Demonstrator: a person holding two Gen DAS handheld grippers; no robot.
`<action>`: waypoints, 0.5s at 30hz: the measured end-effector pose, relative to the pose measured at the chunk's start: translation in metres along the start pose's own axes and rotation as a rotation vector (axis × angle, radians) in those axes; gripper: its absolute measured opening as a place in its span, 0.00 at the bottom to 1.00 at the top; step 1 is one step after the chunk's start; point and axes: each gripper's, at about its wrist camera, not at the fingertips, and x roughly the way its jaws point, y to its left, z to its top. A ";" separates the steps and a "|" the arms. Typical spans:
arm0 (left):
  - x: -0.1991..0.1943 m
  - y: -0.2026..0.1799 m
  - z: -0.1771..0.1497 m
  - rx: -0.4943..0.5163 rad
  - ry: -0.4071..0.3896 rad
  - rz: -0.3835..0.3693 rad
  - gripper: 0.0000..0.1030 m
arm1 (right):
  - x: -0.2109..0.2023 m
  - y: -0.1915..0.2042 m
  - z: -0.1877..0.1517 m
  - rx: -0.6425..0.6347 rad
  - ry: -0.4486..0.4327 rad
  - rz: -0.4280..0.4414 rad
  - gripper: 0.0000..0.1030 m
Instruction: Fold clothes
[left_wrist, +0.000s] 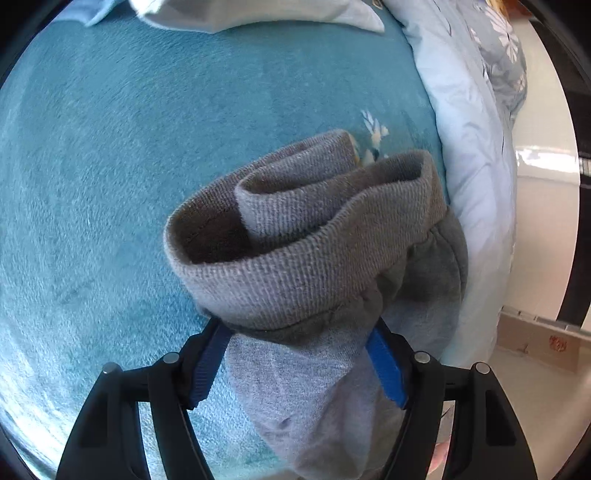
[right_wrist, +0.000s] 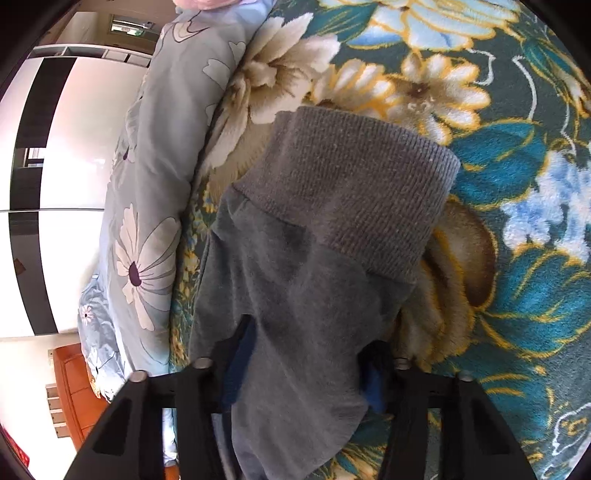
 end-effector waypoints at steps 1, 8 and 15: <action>-0.001 0.003 0.001 -0.018 -0.007 -0.010 0.72 | 0.001 -0.001 0.001 0.003 0.003 -0.001 0.33; -0.004 -0.008 0.009 -0.020 -0.029 0.054 0.56 | -0.002 0.021 0.004 -0.065 0.012 -0.016 0.13; -0.038 -0.028 0.015 0.033 -0.085 0.060 0.10 | -0.031 0.043 0.002 -0.123 -0.029 0.009 0.10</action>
